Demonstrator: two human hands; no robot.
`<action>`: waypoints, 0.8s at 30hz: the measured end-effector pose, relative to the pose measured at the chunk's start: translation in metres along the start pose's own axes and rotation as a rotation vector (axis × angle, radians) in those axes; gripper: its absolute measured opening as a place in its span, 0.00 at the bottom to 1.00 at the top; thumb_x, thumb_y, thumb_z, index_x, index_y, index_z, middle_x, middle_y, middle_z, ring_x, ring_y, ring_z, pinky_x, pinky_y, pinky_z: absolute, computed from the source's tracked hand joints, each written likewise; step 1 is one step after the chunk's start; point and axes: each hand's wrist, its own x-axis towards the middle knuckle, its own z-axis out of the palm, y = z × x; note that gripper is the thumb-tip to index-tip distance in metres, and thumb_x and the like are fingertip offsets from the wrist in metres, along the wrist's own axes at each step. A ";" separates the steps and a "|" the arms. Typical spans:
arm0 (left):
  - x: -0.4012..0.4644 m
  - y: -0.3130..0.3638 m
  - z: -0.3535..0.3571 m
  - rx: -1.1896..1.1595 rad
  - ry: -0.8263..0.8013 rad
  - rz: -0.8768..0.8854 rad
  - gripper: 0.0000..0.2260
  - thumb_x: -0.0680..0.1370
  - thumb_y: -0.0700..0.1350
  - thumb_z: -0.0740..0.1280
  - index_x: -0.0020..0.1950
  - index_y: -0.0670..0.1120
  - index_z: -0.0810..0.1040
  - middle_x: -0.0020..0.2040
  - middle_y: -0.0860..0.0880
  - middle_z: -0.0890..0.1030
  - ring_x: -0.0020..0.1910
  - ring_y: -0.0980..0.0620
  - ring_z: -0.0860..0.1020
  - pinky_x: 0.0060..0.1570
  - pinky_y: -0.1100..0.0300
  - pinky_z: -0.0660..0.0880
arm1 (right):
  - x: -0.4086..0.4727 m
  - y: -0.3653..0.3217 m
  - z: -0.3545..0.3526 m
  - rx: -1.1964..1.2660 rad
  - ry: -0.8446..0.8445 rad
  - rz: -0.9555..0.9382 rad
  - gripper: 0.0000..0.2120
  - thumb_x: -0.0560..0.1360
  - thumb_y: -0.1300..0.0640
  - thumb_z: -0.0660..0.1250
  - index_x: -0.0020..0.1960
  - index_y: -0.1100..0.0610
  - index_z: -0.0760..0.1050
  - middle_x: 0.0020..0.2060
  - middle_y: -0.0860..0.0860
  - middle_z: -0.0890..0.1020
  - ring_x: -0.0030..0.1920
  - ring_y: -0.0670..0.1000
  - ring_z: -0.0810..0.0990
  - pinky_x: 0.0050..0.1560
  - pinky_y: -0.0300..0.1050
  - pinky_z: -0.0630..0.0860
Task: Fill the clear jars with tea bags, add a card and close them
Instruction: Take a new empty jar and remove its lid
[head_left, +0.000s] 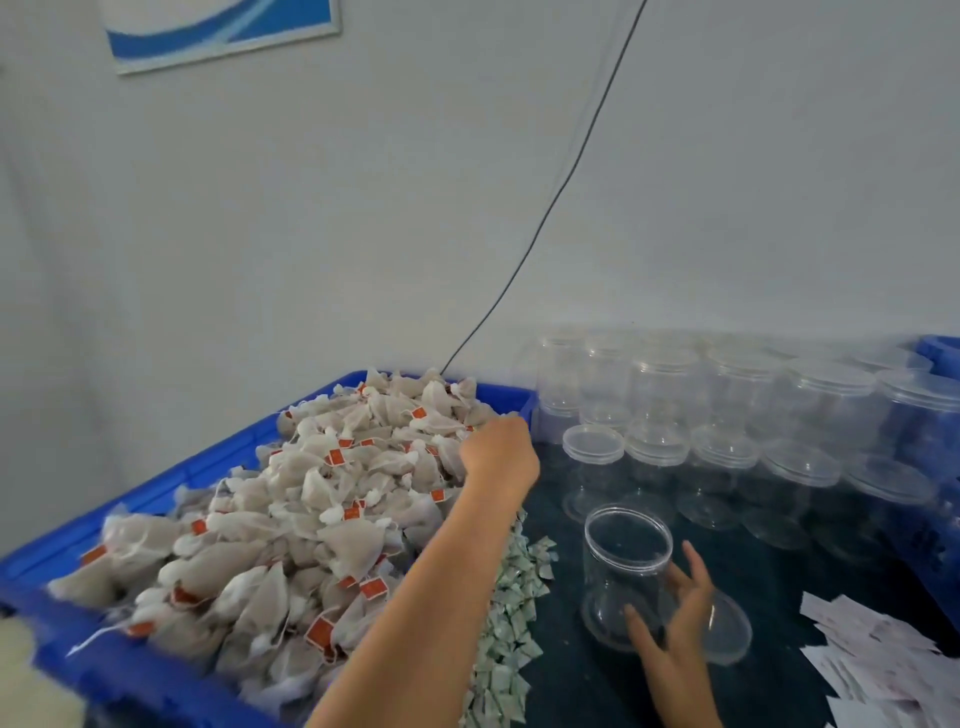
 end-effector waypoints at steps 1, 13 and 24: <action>0.010 -0.010 -0.005 0.030 0.022 -0.006 0.12 0.79 0.37 0.61 0.62 0.42 0.73 0.57 0.44 0.79 0.55 0.44 0.78 0.46 0.56 0.71 | 0.000 0.003 -0.001 0.000 -0.009 0.019 0.45 0.69 0.81 0.65 0.73 0.49 0.50 0.65 0.59 0.69 0.57 0.31 0.73 0.58 0.23 0.68; 0.059 -0.152 0.023 0.209 -0.106 -0.090 0.21 0.74 0.53 0.71 0.67 0.52 0.73 0.64 0.51 0.76 0.62 0.49 0.74 0.56 0.57 0.73 | 0.005 0.025 0.003 -0.039 -0.120 0.079 0.56 0.59 0.70 0.80 0.72 0.41 0.49 0.65 0.45 0.68 0.61 0.33 0.70 0.58 0.29 0.68; 0.062 -0.151 0.049 0.107 -0.004 0.045 0.21 0.76 0.48 0.70 0.68 0.54 0.72 0.65 0.48 0.77 0.62 0.47 0.76 0.59 0.54 0.74 | 0.012 0.016 0.020 -0.085 -0.108 0.050 0.59 0.53 0.68 0.83 0.68 0.35 0.53 0.65 0.40 0.68 0.65 0.41 0.71 0.63 0.32 0.66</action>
